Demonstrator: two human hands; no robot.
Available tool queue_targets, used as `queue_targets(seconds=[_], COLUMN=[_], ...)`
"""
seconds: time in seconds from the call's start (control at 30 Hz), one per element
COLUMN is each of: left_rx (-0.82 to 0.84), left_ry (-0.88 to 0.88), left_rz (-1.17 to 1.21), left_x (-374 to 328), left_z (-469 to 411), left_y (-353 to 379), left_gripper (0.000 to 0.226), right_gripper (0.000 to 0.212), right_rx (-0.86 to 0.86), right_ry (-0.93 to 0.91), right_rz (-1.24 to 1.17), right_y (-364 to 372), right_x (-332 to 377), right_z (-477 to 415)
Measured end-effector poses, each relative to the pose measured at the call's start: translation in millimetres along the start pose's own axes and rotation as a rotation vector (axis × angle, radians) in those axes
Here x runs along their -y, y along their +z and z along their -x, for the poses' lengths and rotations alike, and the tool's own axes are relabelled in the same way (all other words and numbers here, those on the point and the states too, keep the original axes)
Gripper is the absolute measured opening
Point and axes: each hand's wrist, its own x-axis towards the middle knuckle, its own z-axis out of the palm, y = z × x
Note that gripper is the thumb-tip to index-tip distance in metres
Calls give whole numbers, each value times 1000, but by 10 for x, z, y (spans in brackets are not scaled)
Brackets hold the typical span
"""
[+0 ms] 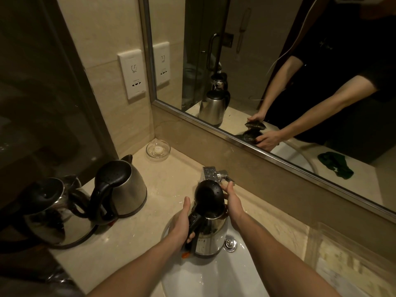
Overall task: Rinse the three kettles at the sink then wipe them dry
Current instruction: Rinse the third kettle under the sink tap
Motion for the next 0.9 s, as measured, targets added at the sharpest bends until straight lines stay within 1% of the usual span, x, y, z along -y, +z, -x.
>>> queue_targets(seconds=[0.43, 0.9], left_rx=[-16, -35], left_ry=[-3, -15], left_rz=[-1, 18], left_x=[-20, -44], left_z=[34, 49], left_y=[5, 8], left_gripper=[77, 77], right_gripper=[62, 61], right_rx=[1, 28], right_ry=[-14, -22], right_rz=[-9, -27], right_y=[4, -8], right_x=[28, 44], right_z=[43, 39])
